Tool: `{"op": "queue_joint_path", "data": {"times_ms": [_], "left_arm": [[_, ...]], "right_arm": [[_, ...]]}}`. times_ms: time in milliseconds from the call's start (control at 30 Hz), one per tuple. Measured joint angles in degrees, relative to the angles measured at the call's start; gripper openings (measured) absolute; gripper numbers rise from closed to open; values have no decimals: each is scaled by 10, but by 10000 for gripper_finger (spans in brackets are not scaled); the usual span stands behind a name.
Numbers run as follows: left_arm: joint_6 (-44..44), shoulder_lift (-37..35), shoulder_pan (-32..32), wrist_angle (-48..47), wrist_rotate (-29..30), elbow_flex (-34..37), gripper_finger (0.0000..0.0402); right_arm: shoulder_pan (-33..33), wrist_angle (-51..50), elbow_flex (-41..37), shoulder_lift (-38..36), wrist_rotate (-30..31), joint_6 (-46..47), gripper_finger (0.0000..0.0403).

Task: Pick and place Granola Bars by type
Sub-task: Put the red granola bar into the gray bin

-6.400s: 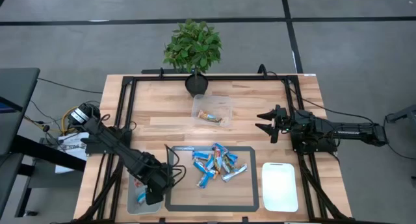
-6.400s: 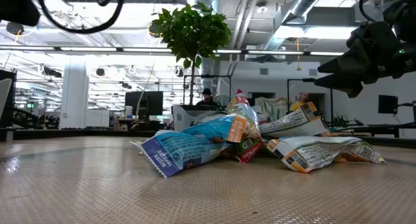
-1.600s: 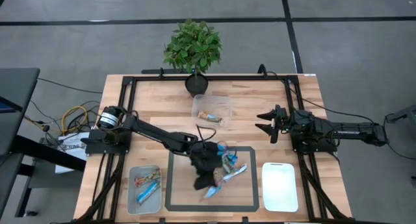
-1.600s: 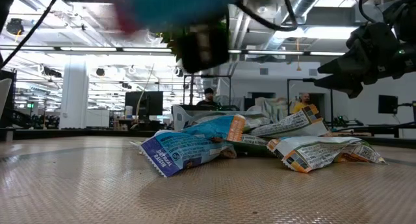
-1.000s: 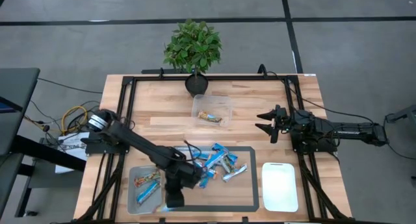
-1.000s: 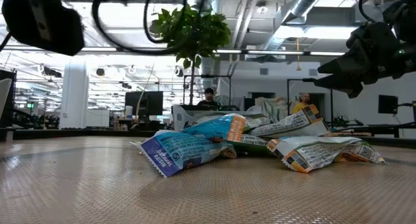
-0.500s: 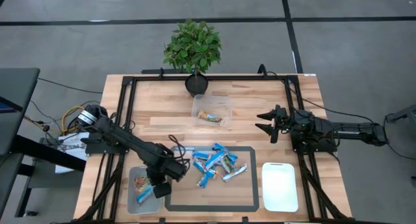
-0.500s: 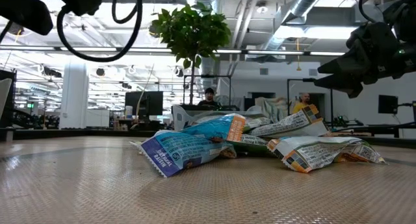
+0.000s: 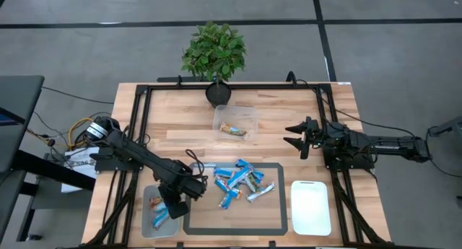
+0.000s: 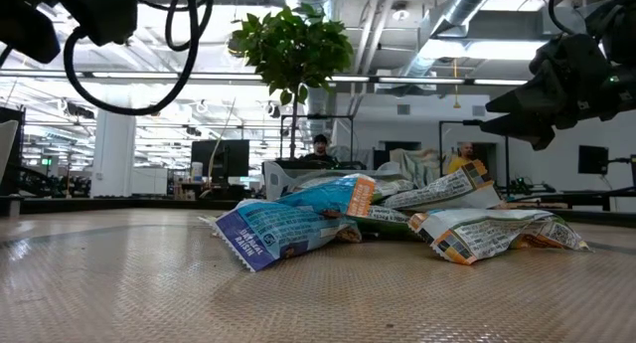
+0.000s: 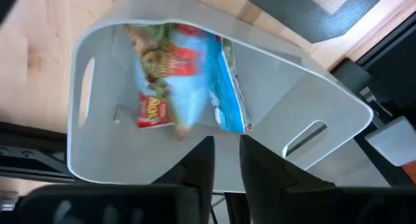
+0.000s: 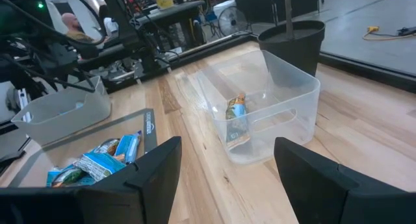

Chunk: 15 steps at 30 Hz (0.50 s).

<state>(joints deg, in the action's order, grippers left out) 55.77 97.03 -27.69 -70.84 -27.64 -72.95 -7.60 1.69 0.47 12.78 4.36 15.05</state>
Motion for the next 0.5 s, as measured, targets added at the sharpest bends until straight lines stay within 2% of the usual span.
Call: {"op": "queue_joint_path", "data": {"times_ms": [267,500], "left_arm": [[-30,-4,9,54,13,0,134],[-90,-8,15,217,-31,0,141]], "right_arm": [[0,0,0,0,0,0,240],[0,0,0,0,0,0,240]]}}
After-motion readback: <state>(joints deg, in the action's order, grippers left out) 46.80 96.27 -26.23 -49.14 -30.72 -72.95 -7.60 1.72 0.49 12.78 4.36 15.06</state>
